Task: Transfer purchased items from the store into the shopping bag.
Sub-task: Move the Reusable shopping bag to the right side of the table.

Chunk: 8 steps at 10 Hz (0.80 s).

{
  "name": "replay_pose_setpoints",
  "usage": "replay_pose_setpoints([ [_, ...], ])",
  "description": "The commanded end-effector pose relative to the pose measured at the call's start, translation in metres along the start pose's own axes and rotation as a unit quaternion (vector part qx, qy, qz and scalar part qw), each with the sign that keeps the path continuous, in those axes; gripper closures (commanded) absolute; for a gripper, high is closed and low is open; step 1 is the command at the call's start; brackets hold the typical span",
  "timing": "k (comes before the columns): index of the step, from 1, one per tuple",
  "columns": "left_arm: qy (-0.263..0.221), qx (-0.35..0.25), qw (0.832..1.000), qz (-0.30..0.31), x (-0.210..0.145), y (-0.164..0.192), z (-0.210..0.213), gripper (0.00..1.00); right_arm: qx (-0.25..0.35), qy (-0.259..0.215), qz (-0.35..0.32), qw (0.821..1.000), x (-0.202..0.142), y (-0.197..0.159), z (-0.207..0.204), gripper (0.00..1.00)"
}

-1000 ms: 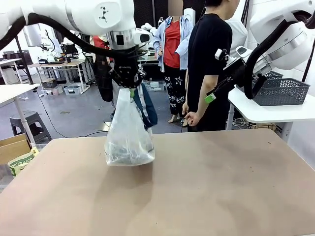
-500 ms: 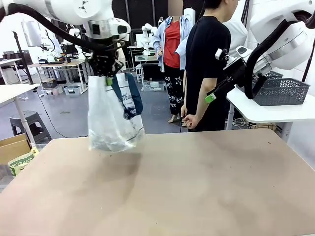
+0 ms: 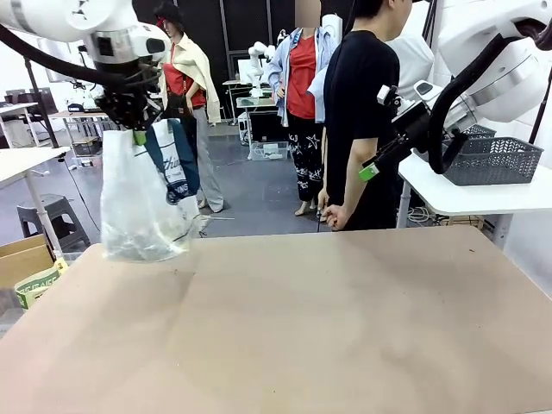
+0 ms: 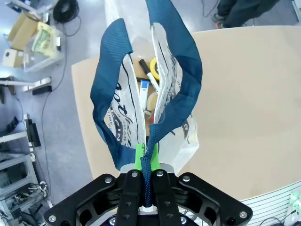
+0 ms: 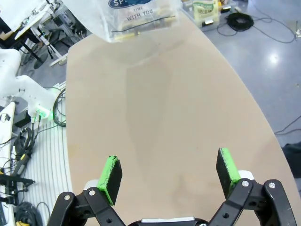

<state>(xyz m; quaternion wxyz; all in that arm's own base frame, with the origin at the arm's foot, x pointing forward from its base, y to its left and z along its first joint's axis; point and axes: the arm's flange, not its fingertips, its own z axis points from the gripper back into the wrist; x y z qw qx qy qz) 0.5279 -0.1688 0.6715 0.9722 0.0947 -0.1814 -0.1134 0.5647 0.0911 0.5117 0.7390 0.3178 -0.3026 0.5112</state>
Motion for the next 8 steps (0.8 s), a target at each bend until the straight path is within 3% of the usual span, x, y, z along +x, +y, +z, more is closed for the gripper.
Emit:
replay_pose_setpoints([
  [1, 0.002, -0.002, 1.0, -0.008, 0.0066, -0.0094, -0.0023, 1.0, -0.004, -0.002, -0.008, 1.0, 0.0009, 0.002, -0.0019, 0.0],
  [8, 0.002, -0.002, 1.0, -0.008, 0.0066, -0.0094, -0.0023, 1.0, -0.004, -0.002, -0.008, 1.0, 0.0009, 0.002, -0.0019, 0.0],
])
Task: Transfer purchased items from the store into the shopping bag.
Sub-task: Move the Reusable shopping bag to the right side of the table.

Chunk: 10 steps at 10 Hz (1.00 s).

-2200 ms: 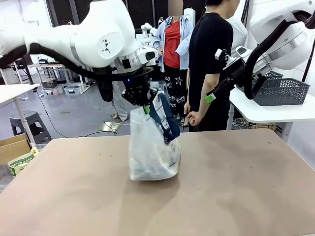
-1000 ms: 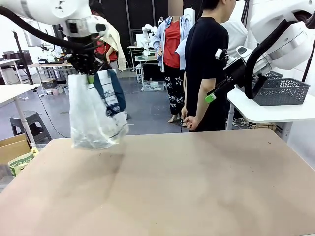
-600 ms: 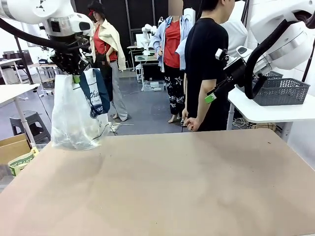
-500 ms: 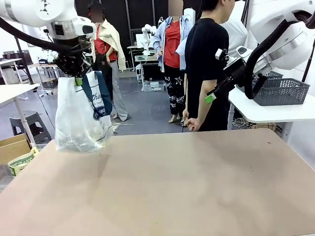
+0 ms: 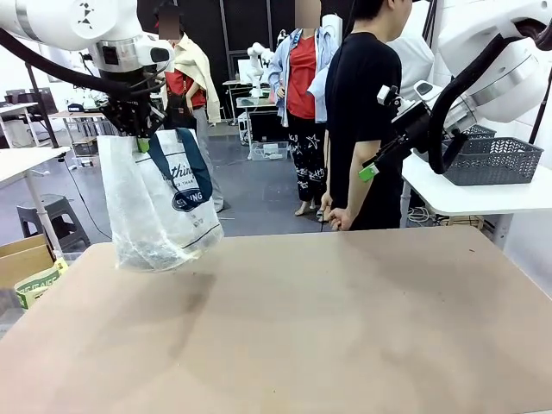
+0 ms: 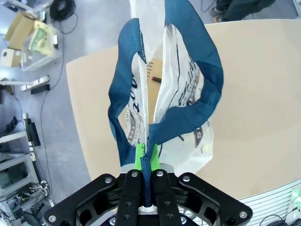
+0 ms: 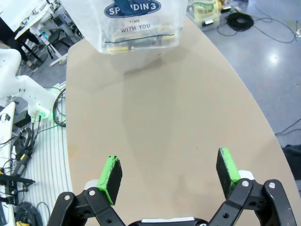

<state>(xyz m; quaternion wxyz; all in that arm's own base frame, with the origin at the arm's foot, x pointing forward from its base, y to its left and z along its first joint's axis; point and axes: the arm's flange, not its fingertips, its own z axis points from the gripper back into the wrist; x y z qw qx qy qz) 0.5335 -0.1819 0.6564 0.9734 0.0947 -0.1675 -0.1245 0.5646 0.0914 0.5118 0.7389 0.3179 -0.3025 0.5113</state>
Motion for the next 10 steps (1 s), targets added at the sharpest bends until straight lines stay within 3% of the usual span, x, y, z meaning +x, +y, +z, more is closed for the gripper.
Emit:
replay_pose_setpoints([
  [1, -0.01, 0.002, 1.0, 0.004, 0.003, 0.005, 0.012, 1.0, -0.005, -0.002, -0.008, 1.0, 0.001, 0.002, -0.002, 0.0],
  [4, 0.0, 0.0, 1.0, 0.0, 0.0, 0.0, 0.0, 1.0, -0.005, -0.002, -0.008, 1.0, 0.001, 0.002, -0.002, 0.0],
  [6, -0.018, 0.013, 1.0, -0.021, -0.007, 0.029, -0.001, 1.0, -0.005, -0.002, -0.008, 1.0, 0.001, 0.002, -0.002, 0.0],
  [10, -0.063, -0.019, 0.997, -0.026, -0.024, 0.081, -0.023, 1.0, -0.005, -0.002, -0.008, 1.0, 0.001, 0.002, -0.002, 0.0],
])
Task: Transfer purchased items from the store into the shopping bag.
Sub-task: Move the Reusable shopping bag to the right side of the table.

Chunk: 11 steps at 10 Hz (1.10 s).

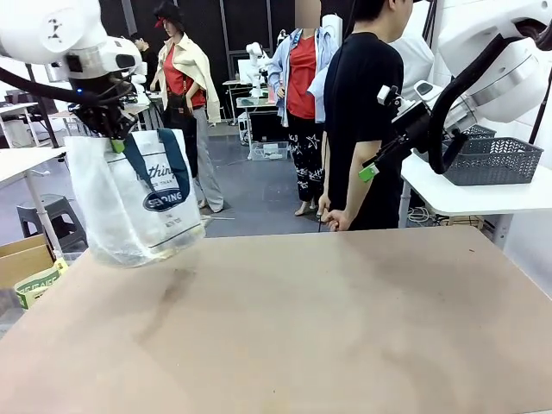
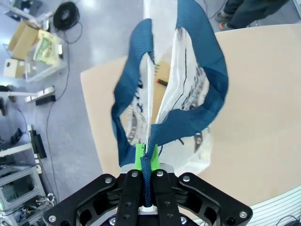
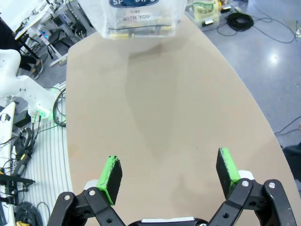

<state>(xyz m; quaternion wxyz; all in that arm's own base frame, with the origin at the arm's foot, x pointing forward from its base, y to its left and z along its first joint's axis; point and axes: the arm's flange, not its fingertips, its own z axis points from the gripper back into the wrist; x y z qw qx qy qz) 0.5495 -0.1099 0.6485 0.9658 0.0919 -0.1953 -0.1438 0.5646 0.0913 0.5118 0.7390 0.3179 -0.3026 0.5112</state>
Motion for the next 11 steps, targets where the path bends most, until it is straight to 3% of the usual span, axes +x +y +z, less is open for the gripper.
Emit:
replay_pose_setpoints([
  [1, -0.042, -0.007, 0.999, -0.003, -0.022, 0.024, -0.007, 1.0, -0.004, -0.002, -0.008, 1.0, 0.001, 0.002, -0.002, 0.0],
  [4, -0.061, -0.008, 0.998, 0.019, -0.038, 0.059, -0.036, 1.0, -0.004, -0.002, -0.008, 1.0, 0.001, 0.002, -0.002, 0.0],
  [11, -0.055, 0.013, 0.995, 0.078, -0.092, 0.076, -0.053, 1.0, -0.004, -0.002, -0.008, 1.0, 0.001, 0.002, -0.002, 0.0],
])
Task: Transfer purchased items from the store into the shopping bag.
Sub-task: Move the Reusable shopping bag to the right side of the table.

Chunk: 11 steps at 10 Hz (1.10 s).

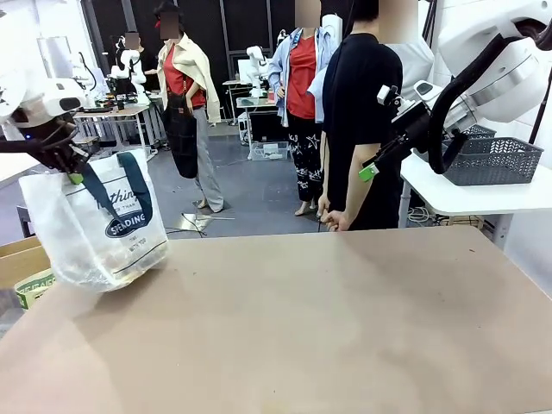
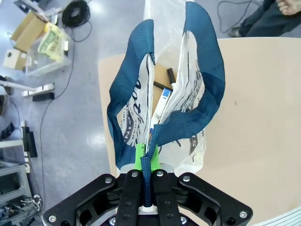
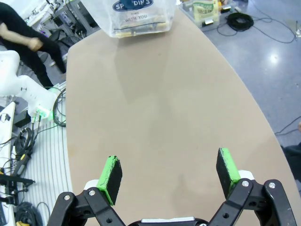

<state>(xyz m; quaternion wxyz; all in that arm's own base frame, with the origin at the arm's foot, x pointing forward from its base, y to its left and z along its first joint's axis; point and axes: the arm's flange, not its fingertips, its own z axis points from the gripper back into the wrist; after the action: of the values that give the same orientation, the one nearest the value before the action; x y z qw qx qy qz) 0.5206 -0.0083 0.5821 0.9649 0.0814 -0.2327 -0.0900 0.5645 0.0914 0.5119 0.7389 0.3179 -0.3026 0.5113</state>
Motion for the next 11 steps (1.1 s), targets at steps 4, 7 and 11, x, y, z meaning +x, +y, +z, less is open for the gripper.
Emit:
replay_pose_setpoints([
  [4, 0.012, 0.003, 0.999, 0.043, -0.046, 0.0, -0.003, 1.0, -0.004, -0.002, -0.008, 1.0, 0.001, 0.002, -0.002, 0.0],
  [7, 0.04, -0.008, 0.998, 0.055, -0.055, 0.001, -0.015, 1.0, -0.004, -0.002, -0.008, 1.0, 0.001, 0.002, -0.002, 0.0],
  [11, 0.038, -0.003, 0.998, 0.042, -0.053, -0.002, -0.016, 1.0, -0.004, -0.002, -0.008, 1.0, 0.001, 0.002, -0.002, 0.0],
])
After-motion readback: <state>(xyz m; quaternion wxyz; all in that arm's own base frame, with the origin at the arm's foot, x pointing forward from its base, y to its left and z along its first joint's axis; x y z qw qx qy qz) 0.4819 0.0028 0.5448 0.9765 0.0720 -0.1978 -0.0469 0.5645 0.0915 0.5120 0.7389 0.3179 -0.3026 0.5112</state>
